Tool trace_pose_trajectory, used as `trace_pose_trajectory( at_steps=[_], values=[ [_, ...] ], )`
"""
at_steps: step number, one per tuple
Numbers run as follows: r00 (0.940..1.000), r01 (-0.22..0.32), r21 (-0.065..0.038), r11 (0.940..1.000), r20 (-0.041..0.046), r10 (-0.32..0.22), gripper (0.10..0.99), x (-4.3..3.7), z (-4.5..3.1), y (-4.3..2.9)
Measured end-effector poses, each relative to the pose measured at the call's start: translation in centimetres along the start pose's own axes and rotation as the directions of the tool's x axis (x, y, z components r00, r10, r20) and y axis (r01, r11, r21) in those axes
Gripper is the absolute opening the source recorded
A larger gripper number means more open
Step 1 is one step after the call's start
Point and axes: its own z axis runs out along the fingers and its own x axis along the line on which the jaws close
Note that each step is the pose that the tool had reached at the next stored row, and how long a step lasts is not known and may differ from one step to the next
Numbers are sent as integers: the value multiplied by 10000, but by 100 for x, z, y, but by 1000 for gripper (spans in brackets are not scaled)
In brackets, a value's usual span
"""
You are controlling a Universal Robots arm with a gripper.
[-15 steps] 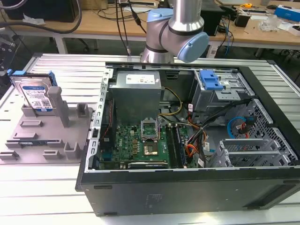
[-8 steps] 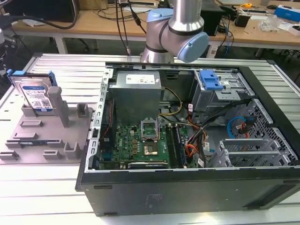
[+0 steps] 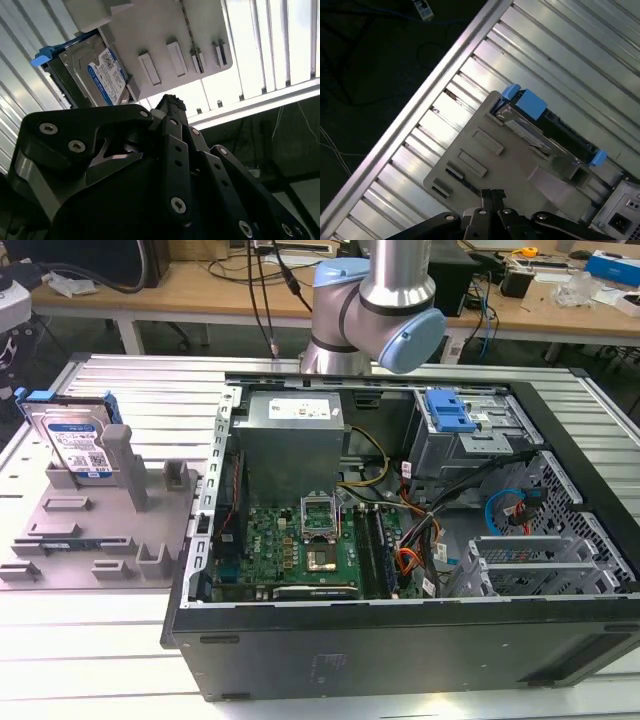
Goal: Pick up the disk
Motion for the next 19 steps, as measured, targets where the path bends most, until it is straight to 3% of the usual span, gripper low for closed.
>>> trace_pose_trajectory(
  at_steps=[2, 3, 4, 6, 7, 10, 11, 12, 16, 19],
  values=[
    [9971, 762, -1, 9971, -29, -762, 106, 0, 0, 0],
    [9935, 1141, -2, 9935, -43, -1141, 169, 0, 1, 0],
    [9914, 1308, -3, 9914, -50, -1308, 169, 0, 1, 0],
    [9858, 1680, -5, 9858, -64, -1680, 294, 0, 1, 0],
    [9827, 1852, -6, 9827, -71, -1852, 294, 0, 1, 0],
    [9630, 2694, -8, 9630, -108, -2694, 475, 0, 3, 0],
    [9576, 2880, -8, 9576, -119, -2880, 475, 0, 3, 0],
    [9523, 3050, -6, 9524, -126, -3049, 541, 0, 3, 0],
    [9273, 3739, 0, 9275, -154, -3739, 541, 0, 5, 0],
    [9052, 4247, 3, 9053, -172, -4247, 541, 0, 7, 0]
  ],
)
